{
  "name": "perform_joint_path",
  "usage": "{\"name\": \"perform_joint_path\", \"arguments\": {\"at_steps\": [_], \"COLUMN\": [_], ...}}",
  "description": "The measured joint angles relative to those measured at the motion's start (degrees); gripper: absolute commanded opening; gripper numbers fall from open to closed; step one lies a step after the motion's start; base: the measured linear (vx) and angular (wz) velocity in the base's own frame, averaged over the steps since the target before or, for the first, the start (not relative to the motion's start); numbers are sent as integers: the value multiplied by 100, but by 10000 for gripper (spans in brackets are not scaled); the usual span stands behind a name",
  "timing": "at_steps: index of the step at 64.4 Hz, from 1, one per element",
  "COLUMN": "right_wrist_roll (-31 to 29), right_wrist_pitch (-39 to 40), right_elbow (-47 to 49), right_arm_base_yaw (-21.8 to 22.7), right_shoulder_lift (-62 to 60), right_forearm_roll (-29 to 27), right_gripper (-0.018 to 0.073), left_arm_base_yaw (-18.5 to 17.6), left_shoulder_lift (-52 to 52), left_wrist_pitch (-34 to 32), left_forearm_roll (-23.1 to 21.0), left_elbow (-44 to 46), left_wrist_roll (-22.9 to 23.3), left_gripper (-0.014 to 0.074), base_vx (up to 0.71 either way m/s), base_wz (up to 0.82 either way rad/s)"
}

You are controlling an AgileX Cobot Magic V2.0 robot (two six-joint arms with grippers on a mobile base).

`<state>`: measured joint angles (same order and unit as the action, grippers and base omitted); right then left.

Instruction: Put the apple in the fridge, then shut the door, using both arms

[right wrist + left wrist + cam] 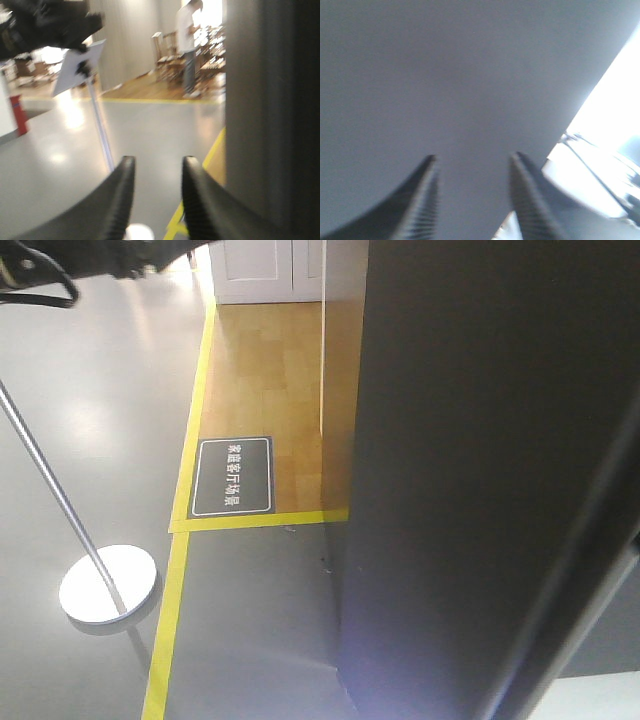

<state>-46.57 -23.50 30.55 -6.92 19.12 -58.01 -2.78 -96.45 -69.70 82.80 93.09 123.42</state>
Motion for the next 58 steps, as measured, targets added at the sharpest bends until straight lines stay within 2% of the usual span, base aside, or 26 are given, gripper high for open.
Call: {"name": "perform_joint_path", "arguments": {"at_steps": [4, 10, 25, 32, 39, 45, 58], "right_wrist_roll": [-143, -331, -784, -865, -884, -886, -1016], "right_wrist_pitch": [403, 955, 2168, 2617, 3089, 3296, 3591], "right_elbow": [16, 150, 1290, 1927, 2386, 2700, 3227], "right_arm_base_yaw": [0, 0, 0, 0, 0, 0, 0], "right_shoulder_lift": [119, 447, 1969, 2847, 3676, 4400, 5467], "right_forearm_roll": [-16, -35, -101, -121, -168, -236, -274], "right_gripper": [538, 592, 575, 571, 571, 571, 570], "left_arm_base_yaw": [180, 405, 869, 972, 974, 974, 974], "left_shoulder_lift": [0, 0, 0, 0, 0, 0, 0], "left_wrist_pitch": [14, 128, 693, 1120, 1591, 1869, 2336], "left_forearm_roll": [0, 0, 112, 496, 1146, 1537, 1799], "left_elbow": [0, 0, 0, 0, 0, 0, 0], "left_wrist_roll": [0, 0, 0, 0, 0, 0, 0], "left_gripper": [3, -8, -7, -7, -7, -7, -7], "base_vx": [0, 0, 0, 0, 0, 0, 0], "base_wz": [0, 0, 0, 0, 0, 0, 0]}}
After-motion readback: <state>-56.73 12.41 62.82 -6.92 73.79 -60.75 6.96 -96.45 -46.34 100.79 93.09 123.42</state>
